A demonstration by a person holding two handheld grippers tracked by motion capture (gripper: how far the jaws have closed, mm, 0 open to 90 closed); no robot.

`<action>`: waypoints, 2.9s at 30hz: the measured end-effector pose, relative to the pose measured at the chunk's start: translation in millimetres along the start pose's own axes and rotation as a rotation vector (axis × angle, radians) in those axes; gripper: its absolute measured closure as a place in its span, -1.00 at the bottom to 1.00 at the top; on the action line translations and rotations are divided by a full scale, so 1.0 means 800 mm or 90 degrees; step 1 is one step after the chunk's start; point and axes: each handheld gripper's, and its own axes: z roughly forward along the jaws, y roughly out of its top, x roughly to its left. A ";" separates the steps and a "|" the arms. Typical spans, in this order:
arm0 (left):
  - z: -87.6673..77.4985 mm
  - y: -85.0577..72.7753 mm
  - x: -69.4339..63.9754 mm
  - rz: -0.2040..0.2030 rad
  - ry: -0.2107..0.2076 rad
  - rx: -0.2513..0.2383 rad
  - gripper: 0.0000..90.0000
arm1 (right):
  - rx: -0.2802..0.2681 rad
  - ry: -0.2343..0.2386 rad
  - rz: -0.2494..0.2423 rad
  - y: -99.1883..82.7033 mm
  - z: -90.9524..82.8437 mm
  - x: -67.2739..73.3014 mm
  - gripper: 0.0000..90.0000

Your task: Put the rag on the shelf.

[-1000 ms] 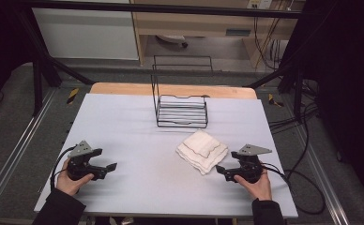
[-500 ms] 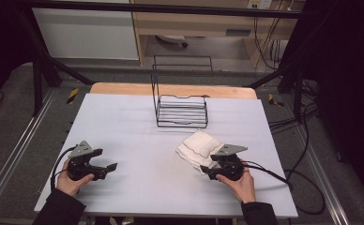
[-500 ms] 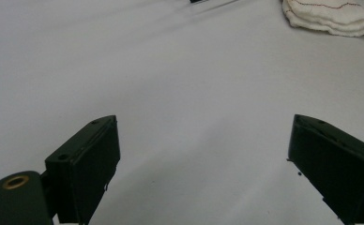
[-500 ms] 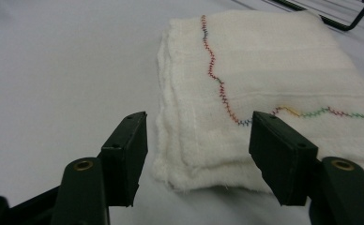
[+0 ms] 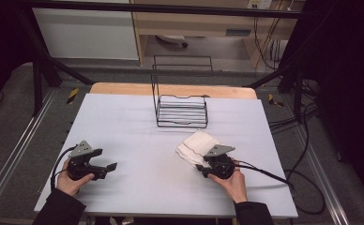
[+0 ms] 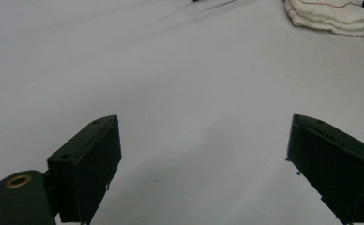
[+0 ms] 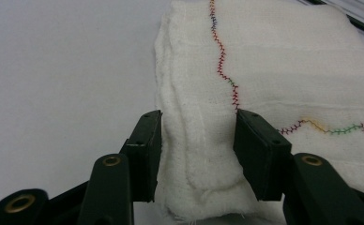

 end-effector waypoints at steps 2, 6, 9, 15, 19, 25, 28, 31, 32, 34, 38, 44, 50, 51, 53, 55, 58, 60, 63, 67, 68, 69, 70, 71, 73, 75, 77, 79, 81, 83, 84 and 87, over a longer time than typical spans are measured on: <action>0.000 0.000 0.000 -0.001 0.000 -0.001 -0.77 | 0.013 -0.028 -0.039 0.001 0.002 0.009 0.18; 0.000 0.000 0.000 0.000 0.000 0.000 -0.77 | 0.025 -0.048 -0.059 0.003 0.004 0.015 0.19; 0.000 0.000 0.000 -0.003 0.000 -0.001 -0.77 | 0.030 -0.059 -0.062 0.005 0.003 0.013 0.38; 0.000 0.000 0.000 -0.003 0.000 -0.001 -0.76 | 0.036 -0.073 -0.073 0.006 0.002 0.010 0.67; -0.001 0.000 0.000 -0.004 0.000 -0.002 -0.76 | 0.042 -0.063 -0.052 0.010 0.002 0.005 0.76; -0.001 0.000 0.001 -0.005 0.000 -0.002 -0.76 | 0.023 -0.048 -0.034 0.014 -0.006 0.003 0.79; 0.000 0.000 0.000 -0.004 0.000 -0.002 -0.75 | 0.016 -0.026 -0.016 0.016 -0.011 0.003 0.80; -0.001 0.000 0.001 -0.005 0.000 -0.002 -0.75 | 0.013 -0.014 -0.008 0.018 -0.013 0.004 0.80; 0.000 0.000 0.001 -0.005 0.001 -0.001 -0.76 | 0.014 -0.007 -0.005 0.020 -0.015 0.006 0.80; 0.000 0.000 0.001 -0.004 0.001 -0.001 -0.76 | 0.015 0.004 0.000 0.022 -0.016 0.011 0.80; -0.001 0.000 0.001 -0.005 0.001 -0.002 -0.75 | 0.016 0.024 0.010 0.027 -0.017 0.020 0.80; -0.001 0.000 0.001 -0.005 0.001 -0.002 -0.76 | 0.028 0.061 0.021 0.030 -0.013 0.039 0.80; -0.001 0.000 0.001 -0.005 0.001 -0.002 -0.76 | 0.034 0.101 0.032 0.033 -0.004 0.060 0.79; -0.001 0.000 0.001 -0.005 0.001 -0.002 -0.75 | 0.031 0.104 0.031 0.034 -0.003 0.063 0.79; -0.001 0.000 0.000 -0.005 0.001 -0.002 -0.75 | 0.035 0.103 0.029 0.034 -0.001 0.066 0.78; -0.001 0.000 0.000 -0.004 0.000 -0.001 -0.76 | 0.037 0.102 0.028 0.034 0.000 0.066 0.78; 0.000 0.002 -0.001 -0.001 0.001 0.000 -0.76 | 0.041 0.109 0.032 0.031 0.005 0.068 0.70; 0.001 0.002 -0.003 -0.002 0.000 -0.001 -0.76 | 0.037 0.113 0.033 0.031 0.005 0.067 0.64; 0.002 0.004 -0.004 -0.001 -0.001 0.000 -0.76 | -0.014 0.116 0.050 0.036 -0.007 0.057 0.24; 0.003 0.004 -0.005 -0.002 -0.002 0.000 -0.76 | -0.035 0.082 0.064 0.035 -0.019 0.037 -0.01; 0.003 0.004 -0.005 -0.002 -0.002 0.001 -0.76 | -0.037 0.061 0.066 0.032 -0.023 0.028 -0.01; 0.003 0.004 -0.005 -0.002 -0.003 0.001 -0.76 | -0.036 0.020 0.074 0.022 -0.030 0.010 -0.02; 0.004 0.004 -0.005 -0.002 -0.003 0.002 -0.76 | -0.036 0.020 0.074 0.022 -0.030 0.010 -0.02; 0.004 0.004 -0.006 -0.003 -0.002 0.003 -0.76 | -0.035 0.007 0.082 0.017 -0.032 0.001 -0.03; 0.005 0.005 -0.006 0.000 -0.002 0.004 -0.76 | -0.029 -0.004 0.104 0.004 -0.036 -0.015 -0.03; 0.006 0.005 -0.007 0.002 -0.002 0.006 -0.76 | -0.015 -0.007 0.121 -0.008 -0.034 -0.026 0.05; 0.007 0.005 -0.008 0.003 -0.003 0.006 -0.76 | -0.007 0.002 0.125 -0.012 -0.029 -0.027 0.12; 0.007 0.005 -0.008 0.003 -0.003 0.006 -0.76 | 0.010 0.007 0.127 -0.015 -0.024 -0.028 0.18; 0.006 0.005 -0.008 0.003 -0.004 0.007 -0.76 | 0.019 0.019 0.130 -0.016 -0.020 -0.027 0.29; 0.005 0.005 -0.009 0.001 -0.004 0.006 -0.76 | 0.020 0.024 0.132 -0.016 -0.019 -0.027 0.40; 0.006 0.005 -0.009 0.001 -0.005 0.007 -0.76 | 0.023 0.036 0.146 -0.016 -0.020 -0.025 0.55; 0.006 0.005 -0.010 0.002 -0.006 0.008 -0.76 | 0.027 0.042 0.158 -0.015 -0.023 -0.024 0.78</action>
